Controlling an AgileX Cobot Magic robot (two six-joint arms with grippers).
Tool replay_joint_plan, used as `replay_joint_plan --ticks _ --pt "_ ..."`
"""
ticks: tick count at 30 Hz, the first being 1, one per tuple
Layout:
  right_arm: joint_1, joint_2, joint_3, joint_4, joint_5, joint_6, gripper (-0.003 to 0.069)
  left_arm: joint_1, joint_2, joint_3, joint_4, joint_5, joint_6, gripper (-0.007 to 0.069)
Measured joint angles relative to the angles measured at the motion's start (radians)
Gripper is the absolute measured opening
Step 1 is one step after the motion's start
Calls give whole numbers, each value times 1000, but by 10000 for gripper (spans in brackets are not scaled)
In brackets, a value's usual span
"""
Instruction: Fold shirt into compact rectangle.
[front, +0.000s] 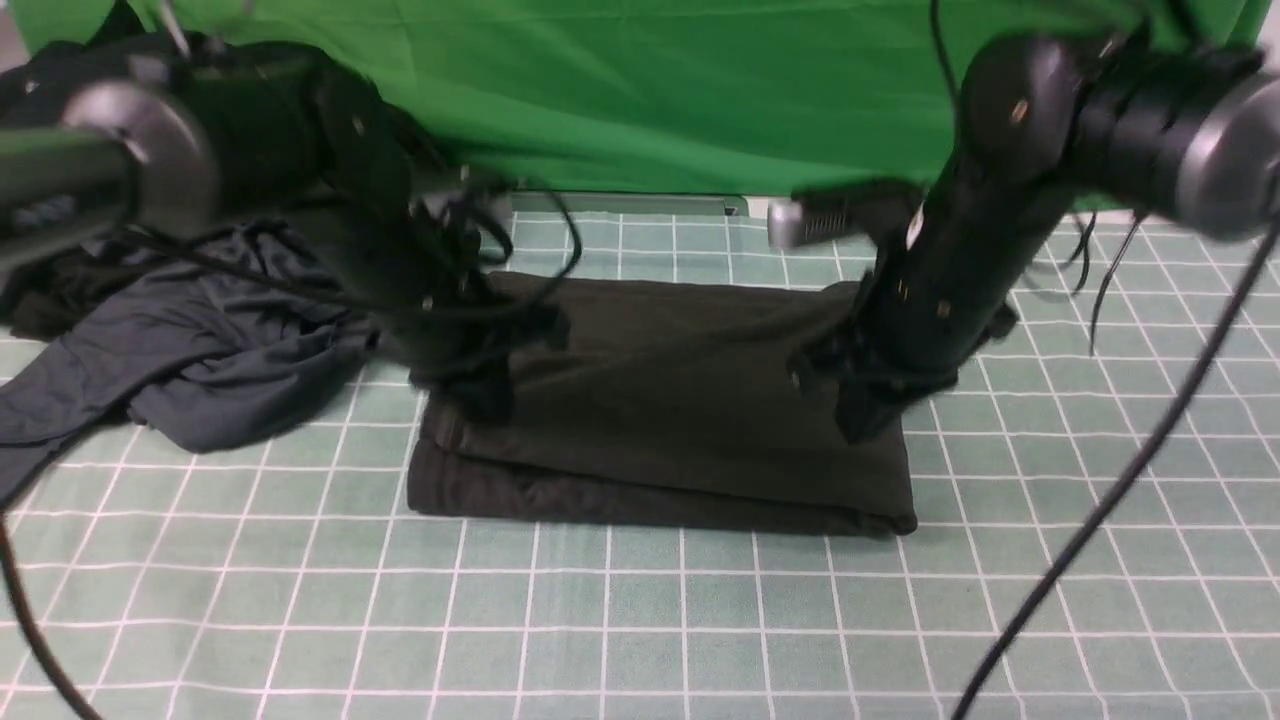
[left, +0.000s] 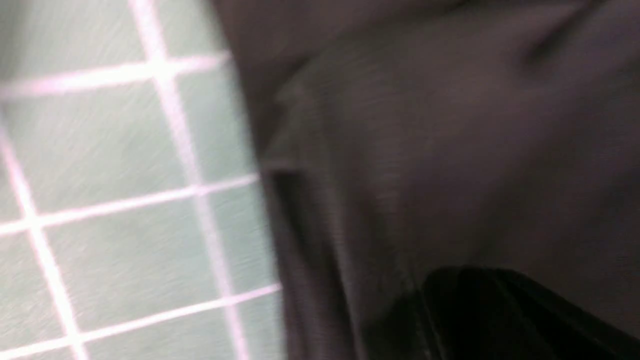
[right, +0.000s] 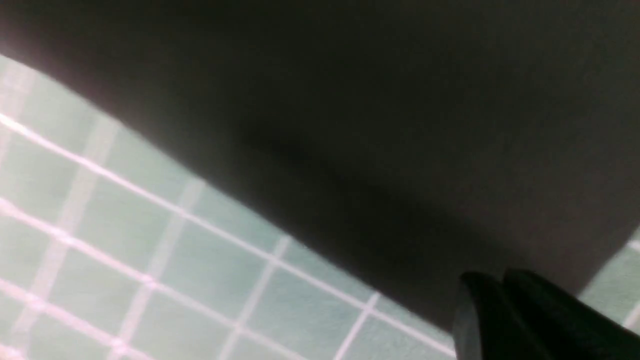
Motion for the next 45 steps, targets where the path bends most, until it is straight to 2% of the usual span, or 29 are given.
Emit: replay_joint_plan --ticks 4,10,15,18,20,24,26,28,30,31,32,39,45 --pt "0 56 46 -19 -10 1 3 0 25 0 37 6 -34 -6" --pt "0 36 49 -73 9 16 -2 0 15 0 47 27 -46 -6" --pt "-14 -135 51 -150 38 16 -3 0 -119 0 58 66 -43 -6" --pt "-26 -349 55 -178 3 16 -3 0 -286 0 62 78 -34 -4" --pt "-30 -513 83 -178 -72 16 -3 0 -391 2 62 78 -28 -4" --pt "-30 -898 259 -185 -349 16 -1 0 -683 103 62 9 -25 -4" --pt "-31 -984 333 -187 -424 16 0 0 -749 146 62 -14 -25 -4" --pt "-31 -1196 499 -191 -628 16 6 0 -917 289 59 -71 -23 -4" --pt "-31 -1330 646 -194 -758 16 9 0 -1041 408 54 -125 -23 -4" --pt "-31 -1345 646 -194 -772 16 9 0 -1056 436 54 -141 -22 -4" --pt "-31 -1467 775 -196 -868 16 10 0 -1184 550 50 -210 -22 -4" --pt "-31 -1762 1107 -197 -1050 16 17 0 -1610 926 1 -454 -18 -4" --pt "-31 -1857 1174 -198 -1140 16 43 0 -1825 1082 0 -549 -18 -4"
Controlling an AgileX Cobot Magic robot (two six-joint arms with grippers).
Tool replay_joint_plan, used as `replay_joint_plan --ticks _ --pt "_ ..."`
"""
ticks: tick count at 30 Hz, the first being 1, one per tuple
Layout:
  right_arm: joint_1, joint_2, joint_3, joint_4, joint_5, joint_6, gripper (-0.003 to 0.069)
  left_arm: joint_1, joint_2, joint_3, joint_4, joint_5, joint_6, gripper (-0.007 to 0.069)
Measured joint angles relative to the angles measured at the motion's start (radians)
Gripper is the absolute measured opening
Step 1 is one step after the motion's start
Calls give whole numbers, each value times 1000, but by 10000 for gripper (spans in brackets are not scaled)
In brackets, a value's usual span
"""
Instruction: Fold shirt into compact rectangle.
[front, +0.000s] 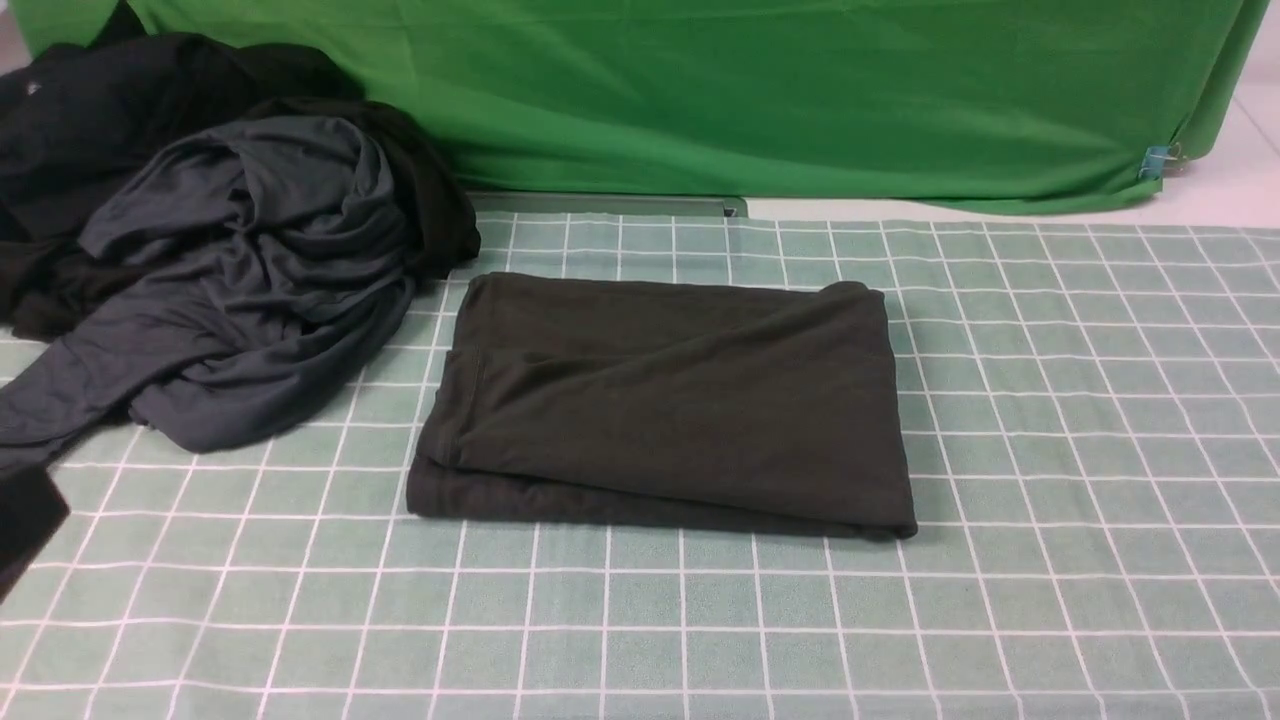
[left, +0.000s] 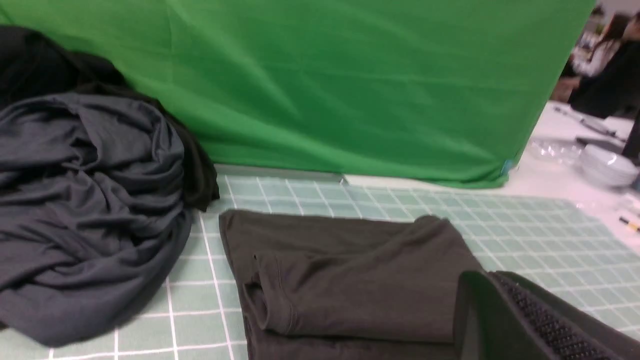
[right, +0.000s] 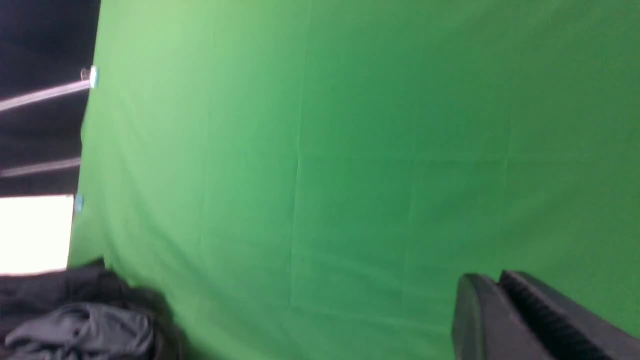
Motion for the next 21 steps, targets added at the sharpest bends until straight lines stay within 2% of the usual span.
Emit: replay_joint_plan --ticks 21 --pt "0 -1 0 0 -10 0 104 0 -39 16 -5 -1 18 1"
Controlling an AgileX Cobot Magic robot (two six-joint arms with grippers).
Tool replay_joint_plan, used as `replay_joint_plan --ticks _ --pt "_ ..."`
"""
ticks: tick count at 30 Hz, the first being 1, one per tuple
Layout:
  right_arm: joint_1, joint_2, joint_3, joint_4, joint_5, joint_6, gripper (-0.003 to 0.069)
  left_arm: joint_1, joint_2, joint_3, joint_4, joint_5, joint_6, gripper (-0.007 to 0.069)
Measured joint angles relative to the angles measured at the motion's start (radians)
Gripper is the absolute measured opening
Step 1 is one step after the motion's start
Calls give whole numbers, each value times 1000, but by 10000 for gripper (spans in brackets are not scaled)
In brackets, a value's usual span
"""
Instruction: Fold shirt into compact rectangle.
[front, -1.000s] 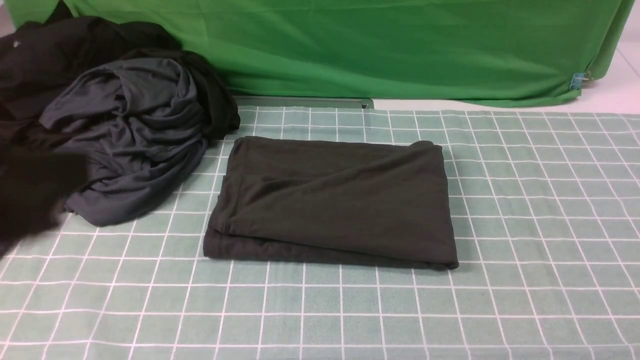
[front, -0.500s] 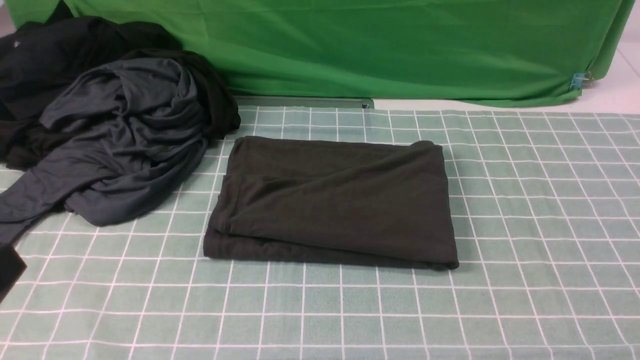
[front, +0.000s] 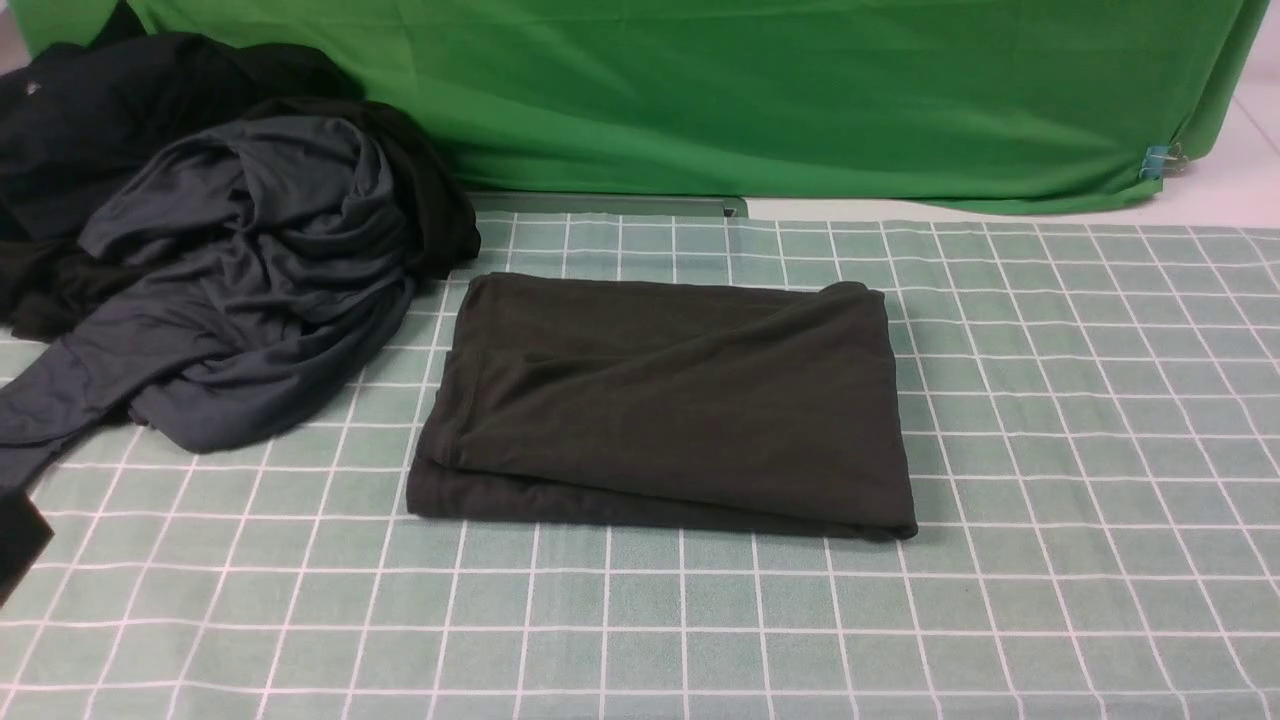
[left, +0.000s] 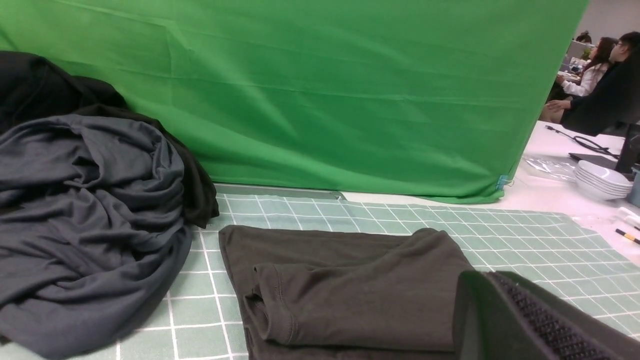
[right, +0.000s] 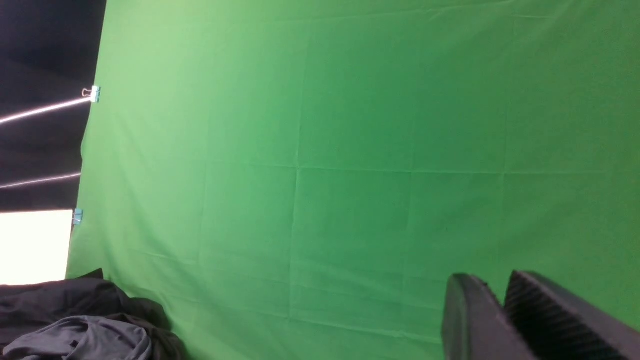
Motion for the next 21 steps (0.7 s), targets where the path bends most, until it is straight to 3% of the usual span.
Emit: replay_joint_plan --ticks 7,16,21 --pt "0 0 0 0 0 0 115 10 0 2 39 -3 12 1" --pt "0 0 0 0 0 0 135 244 0 201 118 -230 49 1" --pt "-1 0 0 0 0 0 141 292 -56 340 163 -244 49 1"
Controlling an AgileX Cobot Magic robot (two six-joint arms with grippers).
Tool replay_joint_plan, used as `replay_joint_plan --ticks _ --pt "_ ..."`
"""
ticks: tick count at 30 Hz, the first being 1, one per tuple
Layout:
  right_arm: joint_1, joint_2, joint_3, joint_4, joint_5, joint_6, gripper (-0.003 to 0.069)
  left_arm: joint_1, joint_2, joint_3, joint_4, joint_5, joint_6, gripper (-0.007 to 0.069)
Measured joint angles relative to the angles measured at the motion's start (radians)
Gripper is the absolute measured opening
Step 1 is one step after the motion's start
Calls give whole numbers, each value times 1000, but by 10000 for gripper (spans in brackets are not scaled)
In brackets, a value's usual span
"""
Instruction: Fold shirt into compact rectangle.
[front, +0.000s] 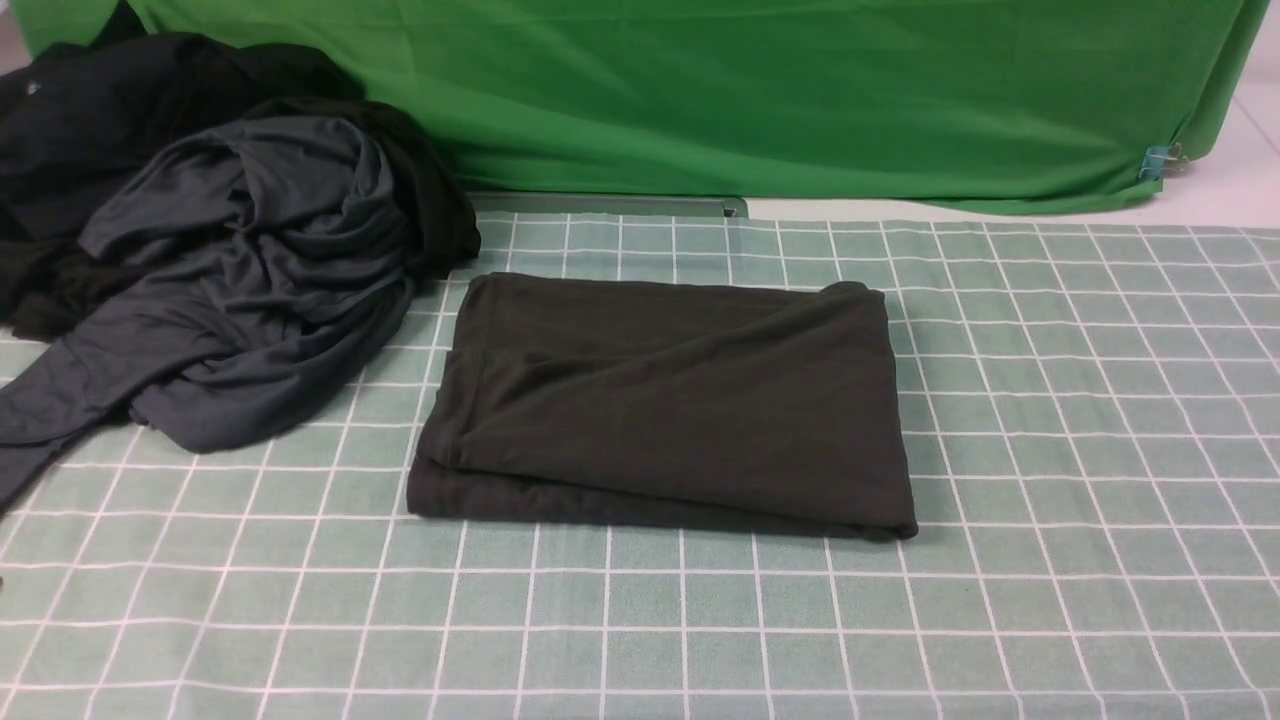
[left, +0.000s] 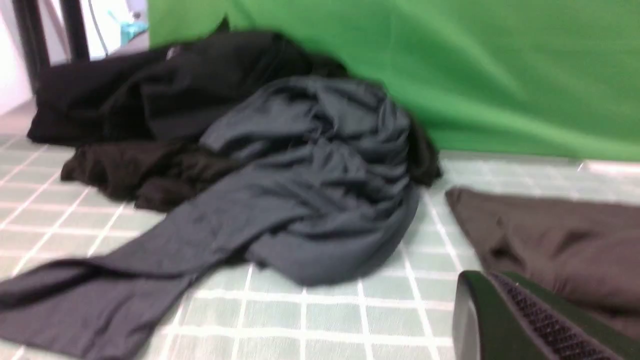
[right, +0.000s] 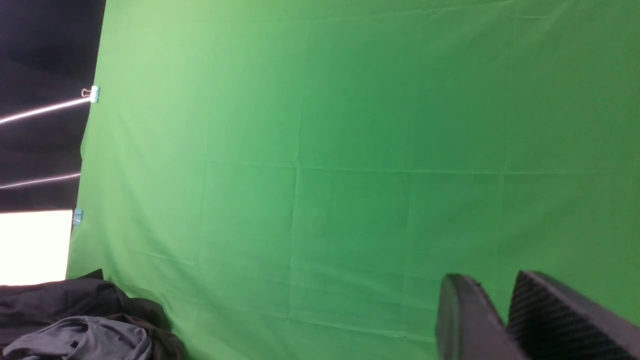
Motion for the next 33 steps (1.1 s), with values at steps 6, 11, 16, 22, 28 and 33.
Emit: replay_joint_plan --ticks 6,11,16,22,28,33 --pt "0 0 0 0 -1 0 152 0 -67 54 12 58 0 1" --pt "0 0 1 0 0 0 166 0 -67 58 7 117 16 1" --pt "0 0 1 0 0 0 177 0 -67 58 -9 117 24 1" --pt "0 0 1 0 0 0 186 0 -67 58 17 117 26 1" --pt "0 0 1 0 0 0 197 0 -67 58 19 117 26 1" --pt "0 0 1 0 0 0 197 0 -67 58 21 117 26 1"
